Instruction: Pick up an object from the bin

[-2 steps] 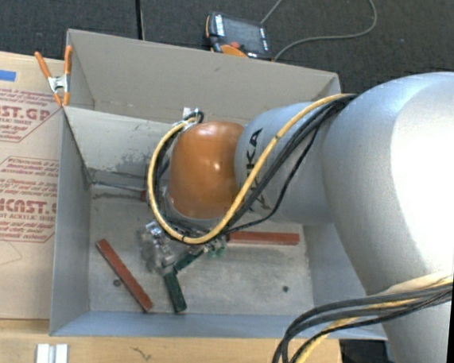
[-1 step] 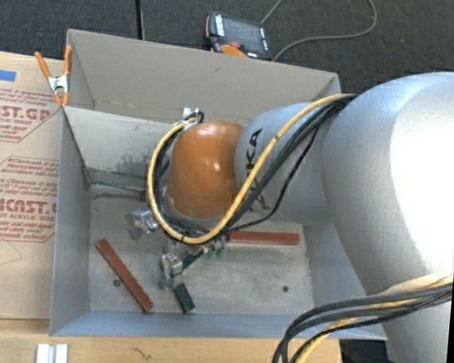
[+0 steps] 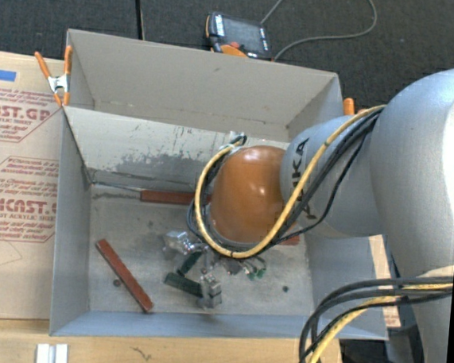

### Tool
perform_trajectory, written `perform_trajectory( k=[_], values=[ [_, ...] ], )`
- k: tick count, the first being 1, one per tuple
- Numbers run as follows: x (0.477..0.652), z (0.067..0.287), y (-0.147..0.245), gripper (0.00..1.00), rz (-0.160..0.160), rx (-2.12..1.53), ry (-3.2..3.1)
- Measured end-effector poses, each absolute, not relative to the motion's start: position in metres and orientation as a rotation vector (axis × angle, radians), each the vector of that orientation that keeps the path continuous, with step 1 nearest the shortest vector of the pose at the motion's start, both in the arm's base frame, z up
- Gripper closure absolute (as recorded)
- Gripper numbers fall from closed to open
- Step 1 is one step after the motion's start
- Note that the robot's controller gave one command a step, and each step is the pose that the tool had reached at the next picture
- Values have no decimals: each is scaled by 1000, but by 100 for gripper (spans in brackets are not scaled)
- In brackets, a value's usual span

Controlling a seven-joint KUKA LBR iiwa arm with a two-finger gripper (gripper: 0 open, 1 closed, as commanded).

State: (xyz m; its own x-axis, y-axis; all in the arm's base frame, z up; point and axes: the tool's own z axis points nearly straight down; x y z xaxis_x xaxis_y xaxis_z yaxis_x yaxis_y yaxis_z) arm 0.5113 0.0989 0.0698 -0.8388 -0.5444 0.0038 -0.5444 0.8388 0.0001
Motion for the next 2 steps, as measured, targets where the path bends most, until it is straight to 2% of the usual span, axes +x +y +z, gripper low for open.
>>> perform_trajectory(
  k=[1,2],
  values=[
    [512,71,102,100,-2,896,-3010],
    [531,300,125,100,1,942,-3010]
  ],
)
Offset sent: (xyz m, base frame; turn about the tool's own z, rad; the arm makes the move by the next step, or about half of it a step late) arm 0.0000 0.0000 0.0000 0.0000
